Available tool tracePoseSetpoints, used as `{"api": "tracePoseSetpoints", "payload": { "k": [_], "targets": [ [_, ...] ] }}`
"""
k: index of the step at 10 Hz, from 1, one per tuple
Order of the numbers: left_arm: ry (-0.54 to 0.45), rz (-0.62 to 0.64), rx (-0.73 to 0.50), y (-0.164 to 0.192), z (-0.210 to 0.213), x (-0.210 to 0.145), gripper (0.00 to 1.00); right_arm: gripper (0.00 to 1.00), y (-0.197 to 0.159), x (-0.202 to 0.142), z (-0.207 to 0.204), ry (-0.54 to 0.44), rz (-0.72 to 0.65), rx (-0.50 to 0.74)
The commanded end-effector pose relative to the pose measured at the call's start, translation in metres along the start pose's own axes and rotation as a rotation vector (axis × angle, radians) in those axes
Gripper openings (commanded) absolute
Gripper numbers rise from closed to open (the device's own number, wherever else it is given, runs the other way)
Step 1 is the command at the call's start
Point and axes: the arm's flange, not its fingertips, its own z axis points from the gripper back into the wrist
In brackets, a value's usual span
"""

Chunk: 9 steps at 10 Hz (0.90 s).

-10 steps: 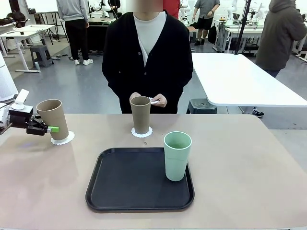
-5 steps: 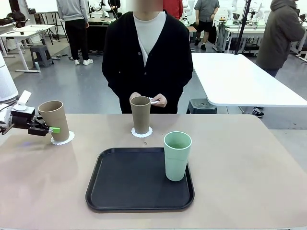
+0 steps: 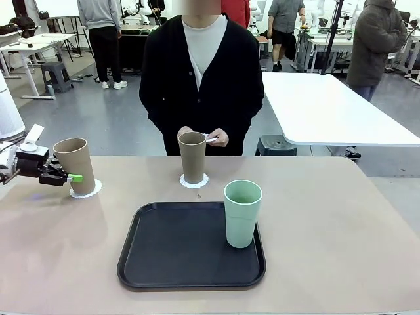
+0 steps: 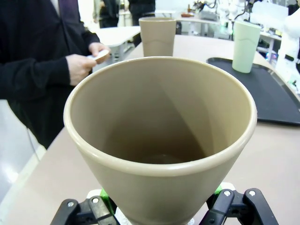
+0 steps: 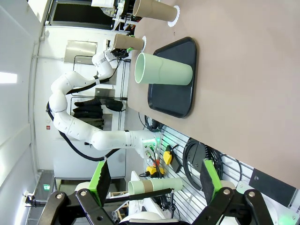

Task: Place coasters on the table and set cups on them.
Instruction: Take one Reusable plastic cup from the Flat Tray and place it on a coaster set by the human.

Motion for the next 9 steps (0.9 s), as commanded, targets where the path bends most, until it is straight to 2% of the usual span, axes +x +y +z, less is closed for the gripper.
{"api": "tracePoseSetpoints", "payload": {
  "k": [1, 5, 7, 9],
  "targets": [
    [0.011, 0.012, -0.025, 0.003, 0.002, 0.0008, 0.84, 1.0, 0.0001, 0.002, -0.0001, -0.013, 0.018, 0.026],
    [0.017, 0.027, -0.039, 0.0034, -0.0002, -0.0042, 0.84, 1.0, 0.0001, 0.002, -0.0001, -0.013, 0.018, 0.026],
    [0.014, 0.028, -0.038, 0.0035, -0.0002, -0.0047, 1.0, 1.0, 0.0001, 0.002, -0.0001, -0.013, 0.018, 0.026],
    [0.034, 0.032, -0.042, 0.0046, 0.0003, -0.005, 1.0, 1.0, 0.0001, 0.002, -0.0001, -0.013, 0.018, 0.026]
  ]
}}
